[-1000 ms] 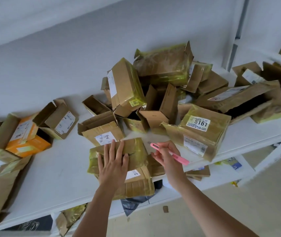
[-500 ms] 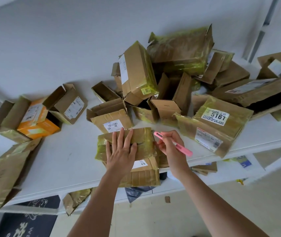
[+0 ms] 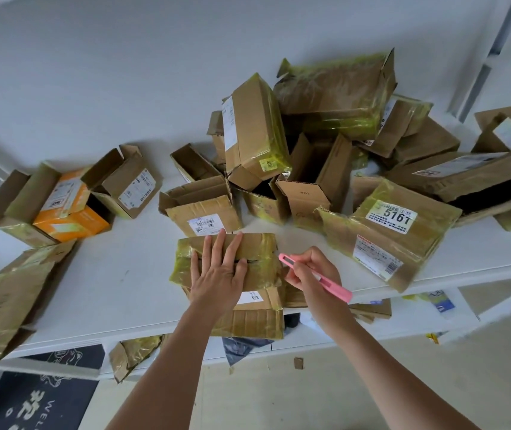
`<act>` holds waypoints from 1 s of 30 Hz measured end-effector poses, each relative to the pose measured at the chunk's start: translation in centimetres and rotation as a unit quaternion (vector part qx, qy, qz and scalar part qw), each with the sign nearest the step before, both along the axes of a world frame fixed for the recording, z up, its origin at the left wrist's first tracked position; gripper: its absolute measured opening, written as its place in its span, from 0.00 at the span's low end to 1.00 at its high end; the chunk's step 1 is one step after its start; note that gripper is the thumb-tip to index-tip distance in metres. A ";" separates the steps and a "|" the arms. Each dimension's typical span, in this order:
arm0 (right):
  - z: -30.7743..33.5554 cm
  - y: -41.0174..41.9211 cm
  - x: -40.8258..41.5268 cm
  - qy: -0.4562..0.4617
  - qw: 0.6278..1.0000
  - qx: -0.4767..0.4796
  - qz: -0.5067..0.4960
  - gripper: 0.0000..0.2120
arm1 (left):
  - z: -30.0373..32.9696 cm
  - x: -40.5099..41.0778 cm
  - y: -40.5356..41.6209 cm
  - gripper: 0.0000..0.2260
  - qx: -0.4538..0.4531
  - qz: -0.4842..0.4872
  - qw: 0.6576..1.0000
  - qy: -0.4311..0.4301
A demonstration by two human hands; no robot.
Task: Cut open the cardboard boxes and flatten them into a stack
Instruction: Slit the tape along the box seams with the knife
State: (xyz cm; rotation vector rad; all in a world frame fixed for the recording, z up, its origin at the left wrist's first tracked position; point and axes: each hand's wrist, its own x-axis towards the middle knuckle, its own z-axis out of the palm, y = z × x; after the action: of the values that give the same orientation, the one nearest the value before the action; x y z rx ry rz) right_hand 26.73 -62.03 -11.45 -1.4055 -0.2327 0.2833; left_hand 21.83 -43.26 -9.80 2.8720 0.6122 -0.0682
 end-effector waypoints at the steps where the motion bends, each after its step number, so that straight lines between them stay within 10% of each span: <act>1: -0.1 -0.2 -0.2 -0.002 1.000 -0.002 0.006 0.07 | 0.0 0.0 0.0 0.26 -0.001 -0.002 1.000 -0.001; 30: -0.4 1.7 0.7 -0.022 0.999 -0.001 -0.038 0.06 | 0.0 0.1 -0.1 0.23 -0.017 0.007 1.000 0.002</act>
State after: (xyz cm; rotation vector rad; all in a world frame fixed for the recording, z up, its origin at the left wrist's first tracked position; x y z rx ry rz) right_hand 27.40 -60.34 -11.84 -1.4204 -0.2150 0.1905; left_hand 21.91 -43.39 -9.83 2.8356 0.6266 -0.0807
